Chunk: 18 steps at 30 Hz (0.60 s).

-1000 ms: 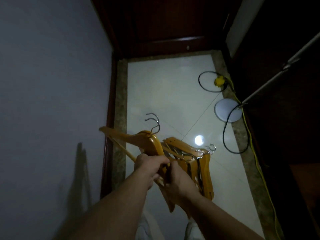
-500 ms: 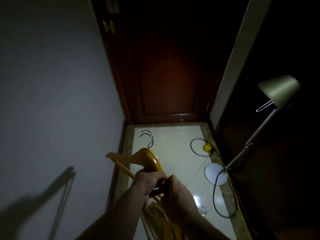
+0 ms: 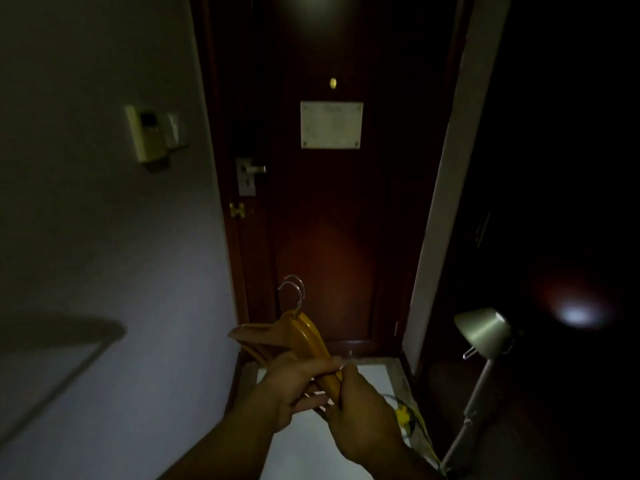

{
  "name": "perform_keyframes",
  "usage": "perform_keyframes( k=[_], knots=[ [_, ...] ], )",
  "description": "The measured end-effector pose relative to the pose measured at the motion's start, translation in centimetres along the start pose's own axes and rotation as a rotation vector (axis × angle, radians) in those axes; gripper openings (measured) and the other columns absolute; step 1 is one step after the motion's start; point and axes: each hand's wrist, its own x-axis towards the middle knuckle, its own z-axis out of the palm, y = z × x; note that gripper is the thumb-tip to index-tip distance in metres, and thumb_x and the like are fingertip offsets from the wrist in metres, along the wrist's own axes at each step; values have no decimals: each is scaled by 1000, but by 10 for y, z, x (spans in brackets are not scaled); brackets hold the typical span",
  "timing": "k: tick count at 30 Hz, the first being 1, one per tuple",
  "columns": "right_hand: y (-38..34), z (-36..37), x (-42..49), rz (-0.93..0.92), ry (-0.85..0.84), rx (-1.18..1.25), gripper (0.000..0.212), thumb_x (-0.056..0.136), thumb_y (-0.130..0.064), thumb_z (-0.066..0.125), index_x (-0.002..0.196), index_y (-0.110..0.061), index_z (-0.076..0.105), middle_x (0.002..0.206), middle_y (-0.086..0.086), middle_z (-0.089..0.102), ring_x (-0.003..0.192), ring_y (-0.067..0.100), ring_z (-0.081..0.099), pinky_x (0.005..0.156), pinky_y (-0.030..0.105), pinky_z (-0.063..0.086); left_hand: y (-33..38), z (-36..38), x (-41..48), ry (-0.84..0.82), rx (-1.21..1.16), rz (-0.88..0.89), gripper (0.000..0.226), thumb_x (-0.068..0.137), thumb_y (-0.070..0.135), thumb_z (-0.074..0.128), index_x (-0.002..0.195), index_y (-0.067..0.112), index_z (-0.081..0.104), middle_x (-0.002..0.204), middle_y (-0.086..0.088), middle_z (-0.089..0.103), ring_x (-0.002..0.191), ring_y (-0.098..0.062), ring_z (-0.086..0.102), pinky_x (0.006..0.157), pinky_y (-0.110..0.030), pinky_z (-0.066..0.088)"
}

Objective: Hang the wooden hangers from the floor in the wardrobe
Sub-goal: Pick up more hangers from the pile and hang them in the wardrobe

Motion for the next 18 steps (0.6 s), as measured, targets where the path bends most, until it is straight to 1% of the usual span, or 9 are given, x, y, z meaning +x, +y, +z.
perform_keyframes(
  k=[1,2,4,6,8,10,14,16,18],
  knots=[
    [-10,-13,0,-10,17,5,48,89,-37,60,132,-31,40,117,-8,61,108,12,63,97,33,50,16,2,-9,-16,14,19,39,72,19,87,106,9,70,88,-8,78,88,-23,74,78,-38,61],
    [-21,-28,-1,-22,35,-6,46,90,-35,59,131,-33,39,116,-9,61,107,13,63,96,33,50,32,3,-18,-26,31,39,36,74,20,86,104,10,70,88,-7,78,89,-23,74,80,-38,61],
    [-41,-59,-4,-36,56,-44,33,92,-32,57,122,-32,41,111,-9,60,104,14,63,93,33,51,64,4,-35,-57,75,78,32,76,23,84,102,10,70,90,-8,78,92,-23,73,83,-39,60],
    [-59,-88,-8,-52,74,-59,26,91,-31,54,114,-31,41,104,-9,58,101,16,62,89,34,50,94,5,-50,-113,133,108,39,77,28,83,108,9,69,97,-9,77,98,-22,73,85,-40,59],
    [-77,-113,-12,-54,103,-59,24,89,-29,54,108,-32,40,99,-9,57,95,15,62,88,35,51,123,5,-63,-148,195,159,45,76,31,83,112,10,68,101,-6,77,100,-20,72,83,-38,59],
    [-92,-137,-16,-47,133,-64,24,88,-29,56,104,-33,39,94,-9,57,88,12,62,85,35,53,150,4,-78,-156,300,223,40,77,33,82,110,12,70,100,-2,77,99,-17,71,83,-37,58],
    [-115,-179,-31,-31,222,-67,27,90,-31,60,108,-33,40,95,-9,56,85,10,61,80,30,54,191,-2,-94,-10,609,460,30,76,29,83,96,9,72,92,-8,75,86,-19,72,79,-35,58],
    [-122,-198,-42,-27,269,-95,27,90,-33,60,108,-34,40,94,-9,56,83,9,61,79,30,55,207,-4,-101,125,726,573,22,76,27,83,88,14,69,86,-3,72,77,-14,68,68,-30,55],
    [-128,-216,-55,-24,302,-117,24,90,-34,59,104,-33,40,91,-8,56,80,9,62,79,33,57,222,-2,-112,266,829,666,20,79,25,80,84,21,61,84,3,66,71,-9,63,59,-24,47]
  ],
)
